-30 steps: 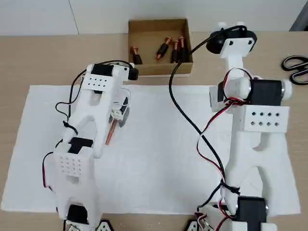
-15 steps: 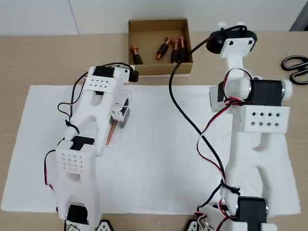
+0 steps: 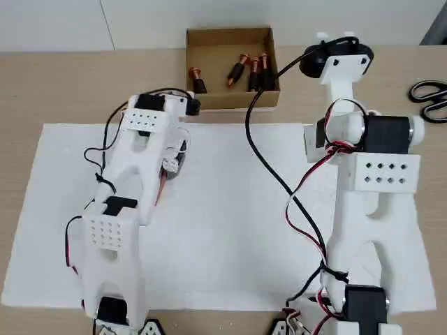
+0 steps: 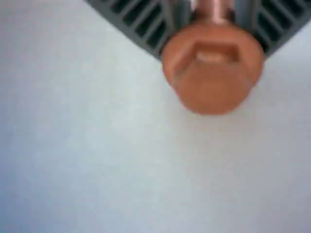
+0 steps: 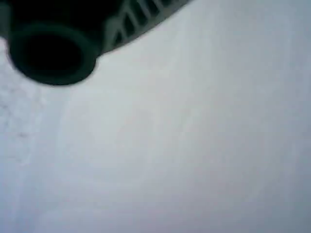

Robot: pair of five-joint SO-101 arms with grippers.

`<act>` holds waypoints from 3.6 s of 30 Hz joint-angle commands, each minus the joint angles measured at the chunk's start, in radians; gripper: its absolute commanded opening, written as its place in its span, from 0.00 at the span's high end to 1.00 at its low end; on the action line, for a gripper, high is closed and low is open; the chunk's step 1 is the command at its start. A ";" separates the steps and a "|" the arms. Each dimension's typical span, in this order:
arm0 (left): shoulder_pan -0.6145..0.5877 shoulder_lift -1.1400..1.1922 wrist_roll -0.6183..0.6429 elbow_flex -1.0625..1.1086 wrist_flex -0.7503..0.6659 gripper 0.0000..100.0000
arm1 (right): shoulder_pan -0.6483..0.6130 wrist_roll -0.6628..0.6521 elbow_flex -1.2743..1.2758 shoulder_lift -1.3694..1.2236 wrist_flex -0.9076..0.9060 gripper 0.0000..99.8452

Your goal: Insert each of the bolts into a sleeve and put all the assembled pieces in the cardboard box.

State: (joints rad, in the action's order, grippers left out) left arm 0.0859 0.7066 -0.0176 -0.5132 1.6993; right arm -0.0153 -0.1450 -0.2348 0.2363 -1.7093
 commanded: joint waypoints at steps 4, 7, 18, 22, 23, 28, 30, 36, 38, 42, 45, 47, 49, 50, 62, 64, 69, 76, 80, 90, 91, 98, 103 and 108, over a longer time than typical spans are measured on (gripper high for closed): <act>-0.006 -0.043 0.009 -0.202 0.055 1.00 | -0.001 -0.011 -0.006 0.045 0.016 1.00; 0.002 -0.115 0.009 -0.171 0.055 1.00 | 0.001 -0.011 -0.006 0.045 0.012 1.00; 0.017 -0.554 0.009 -0.027 0.055 1.00 | -0.005 -0.011 -0.006 0.147 -0.002 1.00; 0.023 -0.747 0.008 0.065 0.052 1.00 | -0.025 -0.011 -0.003 0.292 0.001 1.00; 0.029 -0.786 0.008 0.096 0.052 1.00 | -0.038 -0.011 -0.002 0.328 -0.001 1.00; 0.037 -0.947 0.009 0.231 0.049 1.00 | -0.119 -0.003 0.106 0.498 -0.001 1.00; 0.037 -1.000 0.038 0.262 0.034 1.00 | -0.130 -0.003 0.189 0.572 0.005 1.00; 0.054 -1.120 0.160 0.292 0.031 1.00 | -0.125 -0.009 0.494 0.757 0.139 1.00; 0.072 -1.140 0.170 0.292 0.031 1.00 | -0.130 -0.009 0.601 0.816 0.223 1.00; 0.101 -1.148 0.204 0.292 0.031 1.00 | -0.130 0.000 0.812 0.928 0.441 1.00; 0.101 -1.148 0.261 0.292 0.026 1.00 | -0.137 0.023 0.959 1.030 0.601 1.00; 0.101 -1.148 0.284 0.292 0.008 1.00 | -0.162 0.095 1.054 1.112 0.679 1.00; 0.103 -1.148 0.304 0.292 -0.017 1.00 | -0.208 0.167 1.163 1.193 0.754 1.00; 0.103 -1.148 0.313 0.292 -0.029 1.00 | -0.236 0.187 1.217 1.236 0.797 1.00; 0.285 -1.152 0.382 0.541 -0.269 1.00 | -0.516 0.192 1.669 1.557 0.983 1.00; 0.307 -1.149 0.408 0.542 -0.311 1.00 | -0.544 0.193 1.694 1.560 0.983 1.00; 0.304 -1.157 0.491 0.544 -0.416 1.00 | -0.553 0.195 1.714 1.569 0.983 1.00; 0.302 -1.252 0.503 0.538 -0.471 1.00 | -0.555 0.244 1.735 1.569 0.986 1.00; 0.301 -1.442 0.327 0.545 -0.594 1.00 | -0.553 0.282 1.746 1.569 0.990 1.00; 0.308 -1.623 0.342 1.018 -0.825 1.00 | -0.559 0.288 1.761 1.569 0.990 1.00; 0.308 -1.631 0.328 1.079 -0.887 1.00 | -0.562 0.288 1.766 1.569 0.990 1.00; 0.397 -1.691 0.270 1.319 -1.046 1.00 | -0.601 0.288 1.771 1.569 0.990 1.00; 0.420 -1.691 0.272 1.316 -0.982 1.00 | -0.601 0.288 1.772 1.569 0.990 1.00; 0.420 -1.692 0.339 1.302 -0.893 1.00 | -0.601 0.288 1.772 1.569 0.990 1.00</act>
State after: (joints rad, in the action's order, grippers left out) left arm 0.4987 -0.9567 0.2938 0.8078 0.7756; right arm -0.6107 0.1358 1.5420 1.7891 -0.7457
